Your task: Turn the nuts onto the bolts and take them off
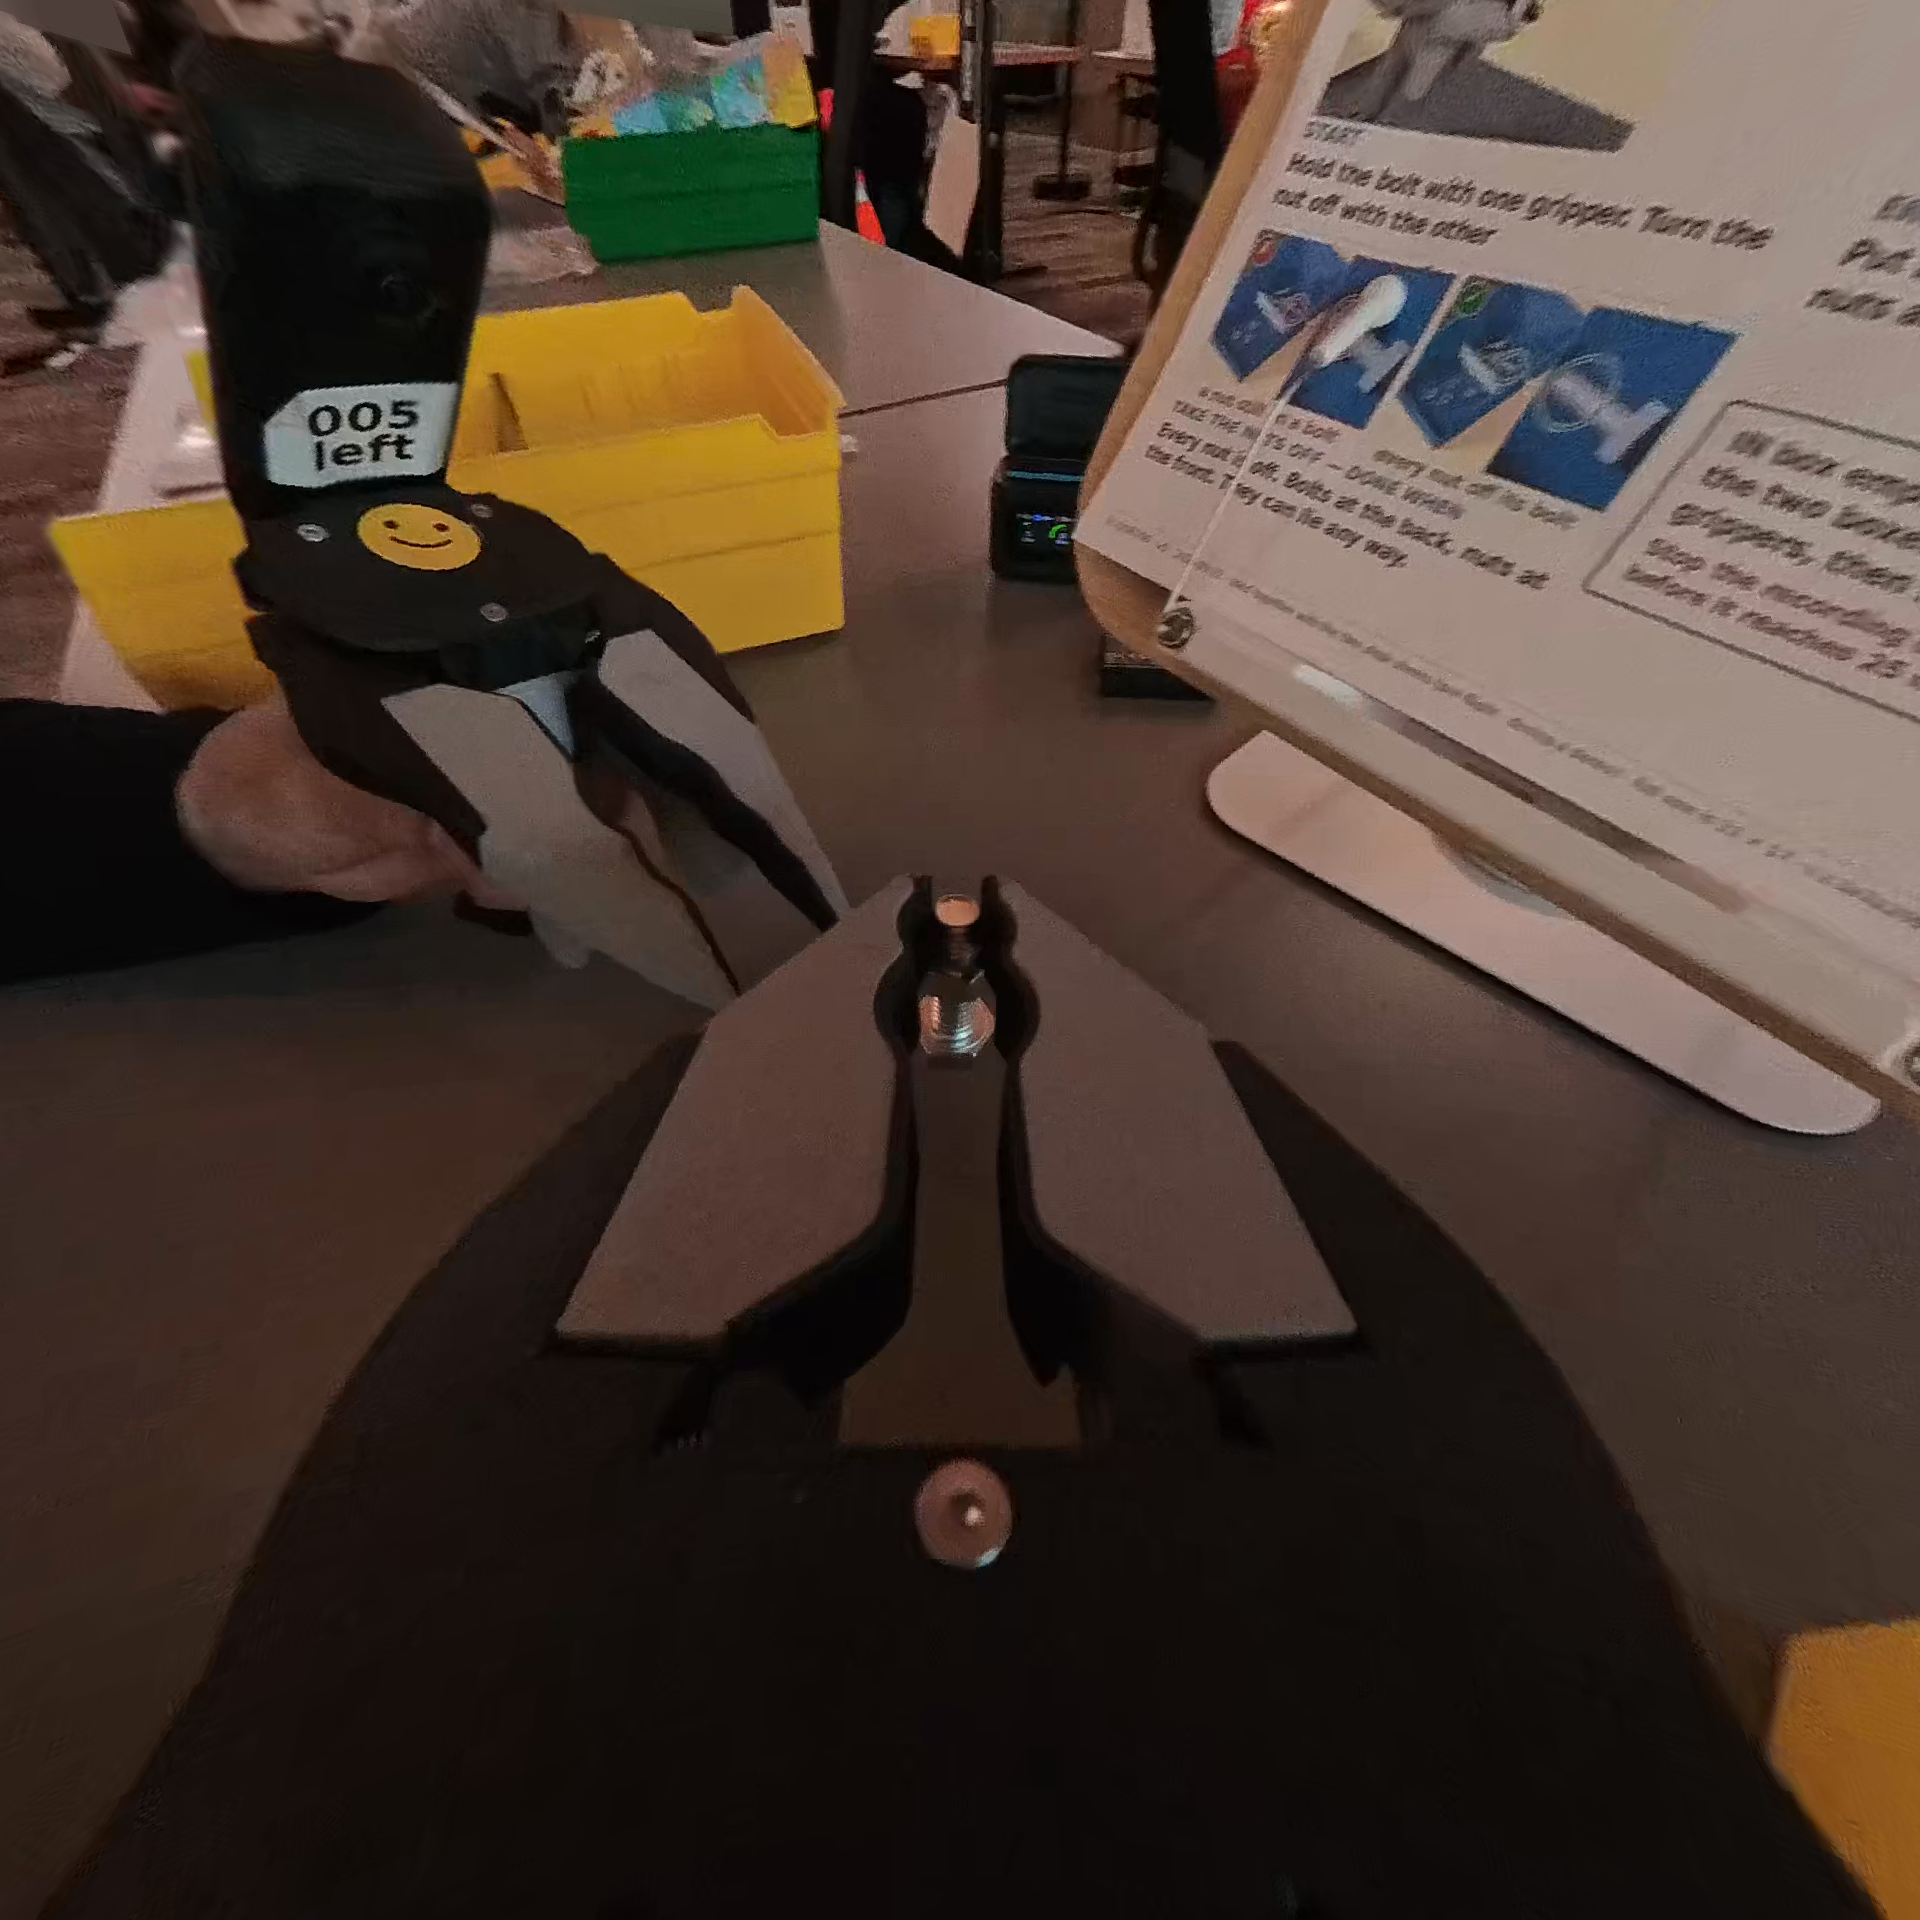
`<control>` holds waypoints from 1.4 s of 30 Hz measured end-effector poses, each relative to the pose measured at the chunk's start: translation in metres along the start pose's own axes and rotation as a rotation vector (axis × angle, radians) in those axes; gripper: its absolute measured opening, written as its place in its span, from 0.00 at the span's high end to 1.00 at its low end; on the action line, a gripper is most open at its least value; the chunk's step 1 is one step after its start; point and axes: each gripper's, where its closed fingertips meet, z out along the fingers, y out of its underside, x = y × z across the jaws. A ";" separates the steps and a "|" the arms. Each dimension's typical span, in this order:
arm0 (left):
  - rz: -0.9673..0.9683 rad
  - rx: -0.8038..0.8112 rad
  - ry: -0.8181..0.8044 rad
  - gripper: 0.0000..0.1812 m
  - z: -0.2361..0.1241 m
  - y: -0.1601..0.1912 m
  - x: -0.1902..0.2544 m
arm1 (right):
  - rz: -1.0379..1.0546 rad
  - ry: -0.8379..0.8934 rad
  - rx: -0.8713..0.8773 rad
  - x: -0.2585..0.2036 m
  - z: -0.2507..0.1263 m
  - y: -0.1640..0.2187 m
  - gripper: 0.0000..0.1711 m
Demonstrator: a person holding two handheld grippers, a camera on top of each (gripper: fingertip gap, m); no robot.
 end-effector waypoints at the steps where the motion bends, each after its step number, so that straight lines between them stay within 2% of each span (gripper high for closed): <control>1: -0.008 -0.015 -0.006 0.85 0.001 0.003 -0.002 | -0.006 0.050 -0.003 0.006 -0.003 -0.002 0.97; 5: -0.010 -0.062 -0.027 0.85 0.003 0.012 -0.008 | -0.060 0.175 -0.052 0.012 -0.038 -0.028 0.97; 9: -0.023 -0.068 -0.061 0.85 0.002 0.012 -0.011 | -0.104 0.343 -0.053 0.027 -0.107 -0.066 0.97; 11: -0.027 -0.073 -0.057 0.85 0.003 0.013 -0.009 | -0.082 0.429 -0.119 0.043 -0.143 -0.065 0.97; 13: -0.022 -0.080 -0.050 0.85 0.004 0.014 -0.007 | -0.029 0.519 -0.220 0.066 -0.176 -0.048 0.97; 16: -0.007 -0.097 -0.049 0.85 0.006 0.016 -0.005 | 0.073 0.609 -0.405 0.093 -0.215 -0.003 0.97; 21: 0.002 -0.119 -0.044 0.85 0.008 0.020 -0.003 | 0.196 0.637 -0.740 0.104 -0.243 0.079 0.97; 25: -0.004 -0.126 -0.042 0.85 0.009 0.022 -0.003 | 0.307 0.586 -0.913 0.109 -0.239 0.127 0.97; 28: 0.004 -0.113 -0.043 0.85 0.007 0.019 -0.003 | 0.322 0.592 -0.944 0.116 -0.232 0.134 0.99; 31: 0.020 -0.125 -0.062 0.84 0.007 0.020 -0.006 | 0.195 0.686 -0.779 0.124 -0.222 0.084 0.97; 33: 0.011 -0.140 -0.059 0.84 0.008 0.023 -0.006 | 0.105 0.726 -0.661 0.118 -0.211 0.043 0.89; 35: -0.004 -0.147 -0.052 0.84 0.010 0.025 -0.005 | 0.052 0.660 -0.520 0.095 -0.183 0.006 0.84; 37: -0.001 -0.130 -0.051 0.84 0.009 0.022 -0.003 | 0.014 0.522 -0.382 0.064 -0.143 -0.019 0.75; 39: 0.003 -0.121 -0.058 0.84 0.007 0.020 -0.003 | 0.026 0.319 -0.290 0.027 -0.097 -0.025 0.63; 42: 0.009 -0.115 -0.077 0.85 0.004 0.018 -0.005 | 0.057 0.168 -0.226 0.001 -0.039 -0.011 0.61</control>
